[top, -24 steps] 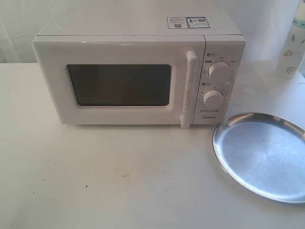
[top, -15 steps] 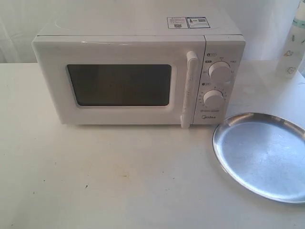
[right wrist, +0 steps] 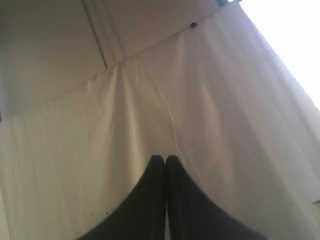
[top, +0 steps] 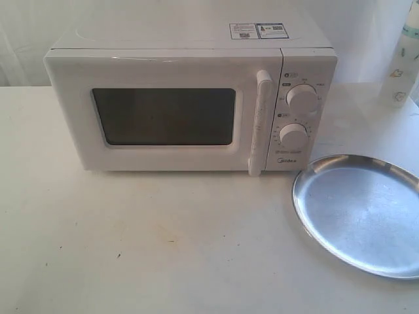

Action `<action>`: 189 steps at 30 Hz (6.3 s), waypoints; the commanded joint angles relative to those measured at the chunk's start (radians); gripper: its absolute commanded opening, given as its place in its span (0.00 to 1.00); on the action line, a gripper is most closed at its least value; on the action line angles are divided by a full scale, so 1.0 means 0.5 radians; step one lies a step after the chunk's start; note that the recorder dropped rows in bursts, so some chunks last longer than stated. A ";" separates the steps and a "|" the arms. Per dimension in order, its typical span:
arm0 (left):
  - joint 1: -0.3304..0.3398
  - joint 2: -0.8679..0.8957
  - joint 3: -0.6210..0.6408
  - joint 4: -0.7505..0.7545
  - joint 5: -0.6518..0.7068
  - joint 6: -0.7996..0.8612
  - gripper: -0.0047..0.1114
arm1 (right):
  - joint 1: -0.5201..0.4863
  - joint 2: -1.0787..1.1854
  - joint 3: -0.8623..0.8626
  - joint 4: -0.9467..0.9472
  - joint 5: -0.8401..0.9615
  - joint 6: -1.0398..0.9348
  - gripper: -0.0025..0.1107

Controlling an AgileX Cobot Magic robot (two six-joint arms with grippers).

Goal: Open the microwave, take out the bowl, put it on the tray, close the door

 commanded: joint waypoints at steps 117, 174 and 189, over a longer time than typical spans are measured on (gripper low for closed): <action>-0.006 -0.004 -0.006 -0.016 0.003 0.000 0.04 | 0.626 2.984 -1.219 -2.462 -0.786 -0.741 0.02; -0.006 -0.004 -0.006 -0.016 0.003 0.000 0.04 | 1.196 4.155 -2.327 -1.034 -0.569 -1.379 0.31; -0.006 -0.004 -0.006 -0.016 0.003 0.000 0.04 | 1.242 4.554 -2.982 -0.895 0.330 -1.414 0.27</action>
